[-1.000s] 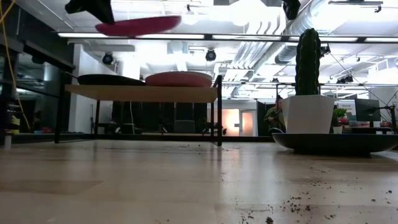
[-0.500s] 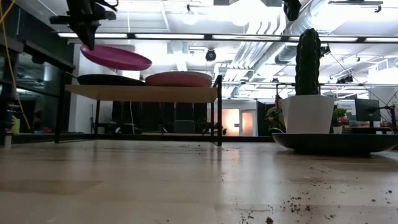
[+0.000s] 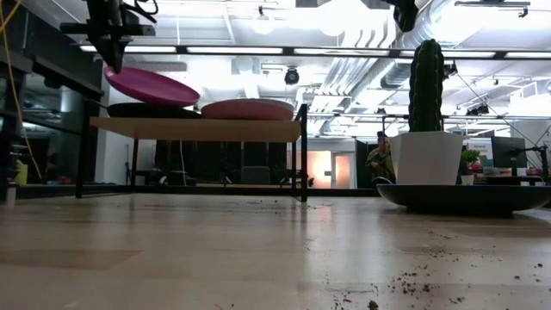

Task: Place and stack plates onto a shelf
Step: Stack the pink plate on the top of the black plate on the shelf, then stack the dark green plate on the top of the white plate on the shelf

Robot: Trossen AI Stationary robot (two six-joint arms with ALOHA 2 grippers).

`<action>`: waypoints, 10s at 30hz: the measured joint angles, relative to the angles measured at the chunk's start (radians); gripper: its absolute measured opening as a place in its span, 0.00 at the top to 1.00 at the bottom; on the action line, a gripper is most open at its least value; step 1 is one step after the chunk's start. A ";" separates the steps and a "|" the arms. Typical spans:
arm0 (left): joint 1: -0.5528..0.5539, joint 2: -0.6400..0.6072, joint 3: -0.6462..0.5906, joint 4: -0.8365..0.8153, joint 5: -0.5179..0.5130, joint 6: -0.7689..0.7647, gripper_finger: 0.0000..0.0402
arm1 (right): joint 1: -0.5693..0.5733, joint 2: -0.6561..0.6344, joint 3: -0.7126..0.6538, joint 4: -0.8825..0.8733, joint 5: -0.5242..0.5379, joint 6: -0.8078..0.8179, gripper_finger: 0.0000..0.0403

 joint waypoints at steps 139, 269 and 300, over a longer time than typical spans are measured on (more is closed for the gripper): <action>-0.253 -0.014 -0.399 0.436 -0.254 -0.243 1.00 | -0.001 0.000 0.000 -0.025 0.085 -0.006 0.56; -0.960 -0.610 -0.810 1.335 0.181 -0.193 1.00 | 0.332 0.097 -0.244 -0.975 -0.044 1.190 0.56; -0.960 -0.610 -0.810 1.335 0.166 -0.194 1.00 | 0.327 0.018 -0.323 -0.918 0.081 1.335 0.63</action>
